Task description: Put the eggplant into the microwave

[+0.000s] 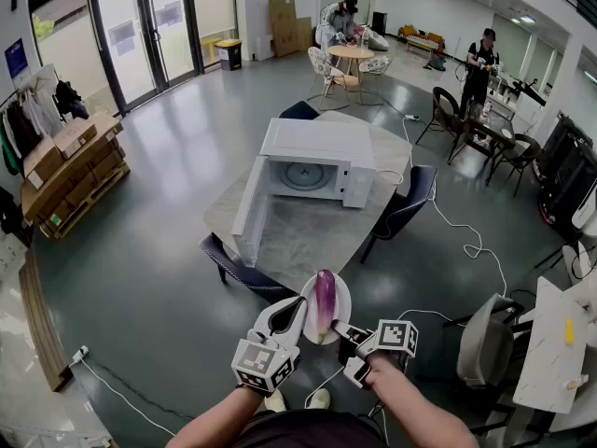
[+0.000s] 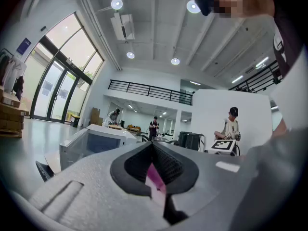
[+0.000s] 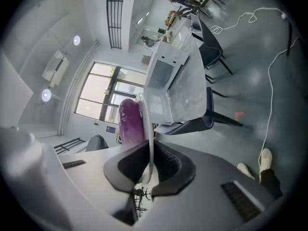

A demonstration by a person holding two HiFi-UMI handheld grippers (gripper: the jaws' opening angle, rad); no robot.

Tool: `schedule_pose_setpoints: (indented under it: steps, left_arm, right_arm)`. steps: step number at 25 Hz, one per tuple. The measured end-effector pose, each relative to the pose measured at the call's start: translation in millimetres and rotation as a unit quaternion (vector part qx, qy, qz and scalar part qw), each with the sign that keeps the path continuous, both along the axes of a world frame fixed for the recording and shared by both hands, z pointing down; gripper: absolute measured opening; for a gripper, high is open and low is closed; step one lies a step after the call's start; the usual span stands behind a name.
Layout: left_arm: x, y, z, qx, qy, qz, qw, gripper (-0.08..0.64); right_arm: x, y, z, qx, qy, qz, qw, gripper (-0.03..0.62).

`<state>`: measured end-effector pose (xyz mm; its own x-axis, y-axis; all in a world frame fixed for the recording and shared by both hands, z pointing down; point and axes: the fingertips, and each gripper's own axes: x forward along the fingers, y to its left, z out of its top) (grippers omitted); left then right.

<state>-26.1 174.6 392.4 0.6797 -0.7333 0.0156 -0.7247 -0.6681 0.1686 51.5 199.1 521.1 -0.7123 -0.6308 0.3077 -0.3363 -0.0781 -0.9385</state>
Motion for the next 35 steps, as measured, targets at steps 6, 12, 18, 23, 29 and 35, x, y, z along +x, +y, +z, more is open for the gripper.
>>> schedule_pose_setpoints:
  steps: [6,12,18,23,29,35]
  left_arm:
    - [2,4,0,0.001,0.000,-0.001,1.0000,0.006]
    - [7,7,3,-0.001,-0.002,0.000,1.0000,0.006]
    - [11,8,3,0.001,-0.006,0.000,1.0000,0.006]
    - [14,9,1,0.004,-0.007,-0.003,1.0000,0.006]
    - [18,10,3,0.005,-0.009,-0.016,0.9998,0.006]
    - [25,9,-1,0.010,-0.010,-0.032,0.9994,0.006]
  right_arm:
    - [1,4,0,-0.002,0.002,-0.002,1.000,0.026]
    - [4,7,1,-0.006,-0.004,-0.002,1.000,0.026]
    - [11,7,2,-0.014,-0.010,0.009,1.000,0.026]
    - [16,4,1,-0.015,-0.013,0.003,1.000,0.026]
    - [23,4,3,-0.018,-0.023,-0.001,1.000,0.026]
    - [30,1,1,-0.013,-0.034,-0.009,0.999,0.027]
